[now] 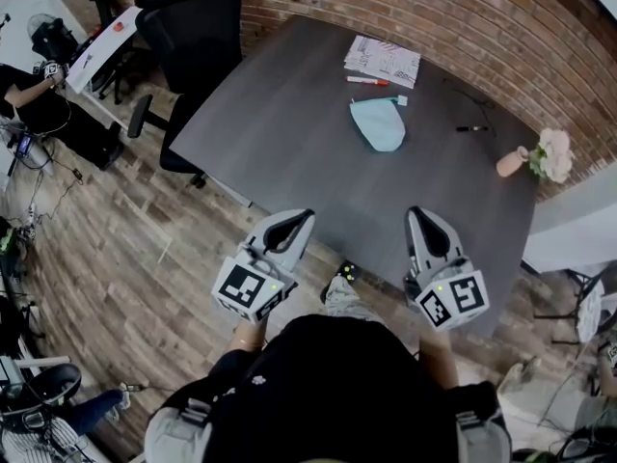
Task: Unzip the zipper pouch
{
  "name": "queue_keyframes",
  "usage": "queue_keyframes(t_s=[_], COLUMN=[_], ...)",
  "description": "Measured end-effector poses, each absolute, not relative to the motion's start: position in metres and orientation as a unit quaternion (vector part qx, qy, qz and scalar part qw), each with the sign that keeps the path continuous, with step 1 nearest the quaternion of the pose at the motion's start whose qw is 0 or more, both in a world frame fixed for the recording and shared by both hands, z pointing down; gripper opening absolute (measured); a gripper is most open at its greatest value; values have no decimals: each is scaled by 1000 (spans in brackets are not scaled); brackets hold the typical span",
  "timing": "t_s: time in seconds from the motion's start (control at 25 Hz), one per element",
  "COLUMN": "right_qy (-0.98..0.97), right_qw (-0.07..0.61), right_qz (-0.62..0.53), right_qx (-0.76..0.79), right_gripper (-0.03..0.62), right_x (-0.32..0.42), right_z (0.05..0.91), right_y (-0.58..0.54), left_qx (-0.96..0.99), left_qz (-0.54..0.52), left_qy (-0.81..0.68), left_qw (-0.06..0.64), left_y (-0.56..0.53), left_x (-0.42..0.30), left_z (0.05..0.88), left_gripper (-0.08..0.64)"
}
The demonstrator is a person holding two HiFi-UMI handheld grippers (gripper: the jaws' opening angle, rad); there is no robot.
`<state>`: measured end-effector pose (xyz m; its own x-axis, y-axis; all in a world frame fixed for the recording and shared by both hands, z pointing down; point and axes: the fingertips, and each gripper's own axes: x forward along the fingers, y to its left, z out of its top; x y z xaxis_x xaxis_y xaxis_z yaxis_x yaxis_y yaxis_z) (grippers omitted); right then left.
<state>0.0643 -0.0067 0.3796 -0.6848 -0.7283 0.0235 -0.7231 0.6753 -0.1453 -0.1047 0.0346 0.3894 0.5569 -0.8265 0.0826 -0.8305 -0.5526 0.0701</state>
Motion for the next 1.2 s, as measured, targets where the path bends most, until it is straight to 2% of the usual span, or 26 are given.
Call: queue_keyframes(t_s=[0.6,1.2], right_qy=[910,906], right_qw=[15,-19], right_qz=[-58,-65], right_qx=[-410,-417], right_gripper=[20,46], right_x=[68,68], right_z=[367,383], right_y=[-119,-208], left_qx=[887,889], left_qz=[26,47], left_qy=[-458,-450], left_qw=[56,74], left_y=[-81,-160], left_x=[-101,-89], left_z=[388,403], left_gripper=[5,5])
